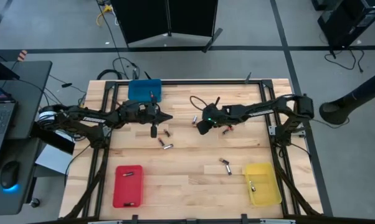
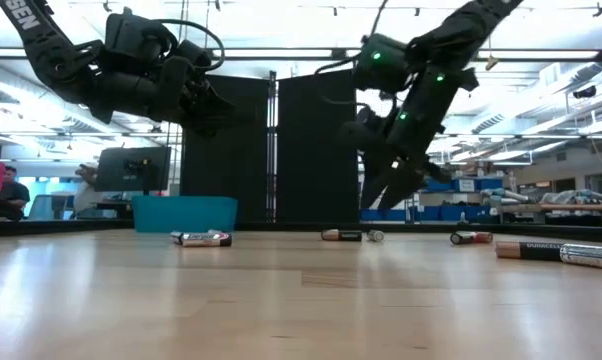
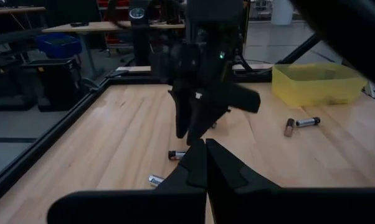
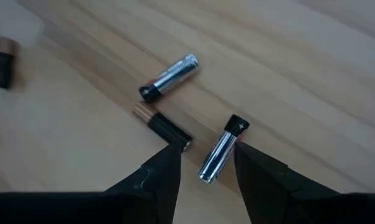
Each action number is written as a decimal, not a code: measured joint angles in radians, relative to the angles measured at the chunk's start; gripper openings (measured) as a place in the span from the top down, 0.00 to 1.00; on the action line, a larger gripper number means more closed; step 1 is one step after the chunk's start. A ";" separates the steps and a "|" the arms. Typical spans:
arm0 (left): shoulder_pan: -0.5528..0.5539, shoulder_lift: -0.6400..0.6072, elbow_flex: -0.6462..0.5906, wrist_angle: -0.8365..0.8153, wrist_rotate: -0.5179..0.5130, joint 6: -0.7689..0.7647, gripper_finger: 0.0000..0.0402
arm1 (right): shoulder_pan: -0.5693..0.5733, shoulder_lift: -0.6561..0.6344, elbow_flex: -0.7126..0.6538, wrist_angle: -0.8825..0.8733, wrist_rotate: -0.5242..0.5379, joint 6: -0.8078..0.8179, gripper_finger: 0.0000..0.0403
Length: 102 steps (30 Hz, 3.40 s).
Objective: Sort batteries
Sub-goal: Put the silver battery into the yellow bin, then put the brown battery into the red bin
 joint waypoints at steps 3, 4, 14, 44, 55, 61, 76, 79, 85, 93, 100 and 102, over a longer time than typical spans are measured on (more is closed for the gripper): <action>0.000 0.000 0.000 -0.002 0.000 0.000 1.00 | 0.000 0.050 0.037 -0.055 0.001 0.023 0.60; 0.000 0.000 0.000 -0.002 0.000 0.001 1.00 | 0.000 0.065 0.046 -0.070 0.001 0.031 0.60; 0.000 0.000 0.000 -0.012 0.001 0.002 1.00 | -0.016 0.115 0.054 -0.106 0.032 0.054 0.64; 0.000 0.000 0.000 -0.026 0.002 0.029 0.99 | 0.237 -0.180 0.272 -0.711 -0.195 0.073 0.86; 0.000 0.000 0.000 -0.025 0.002 0.058 0.99 | 0.572 -0.229 0.272 -1.005 -0.368 0.698 0.86; 0.000 0.000 0.000 -0.025 0.002 0.059 0.99 | 0.727 -0.230 0.252 -1.009 -0.414 0.976 0.86; 0.000 0.000 0.000 -0.027 0.001 0.056 0.99 | 0.806 -0.302 -0.146 -0.617 -0.481 1.101 0.86; 0.000 0.000 0.000 -0.027 0.001 0.056 0.99 | 0.810 -0.304 -0.227 -0.520 -0.496 1.113 0.86; 0.000 0.000 0.000 -0.027 0.001 0.055 0.99 | 0.812 -0.306 -0.312 -0.373 -0.504 1.117 0.85; 0.000 0.000 0.000 -0.027 0.001 0.055 0.99 | 0.812 -0.304 -0.321 -0.365 -0.506 1.125 0.79; 0.000 0.000 0.000 -0.028 0.001 0.055 0.99 | 0.811 -0.304 -0.310 -0.371 -0.590 1.091 0.70; 0.000 0.000 0.000 -0.031 0.001 0.055 0.99 | 0.807 -0.304 -0.292 -0.374 -0.599 1.072 0.67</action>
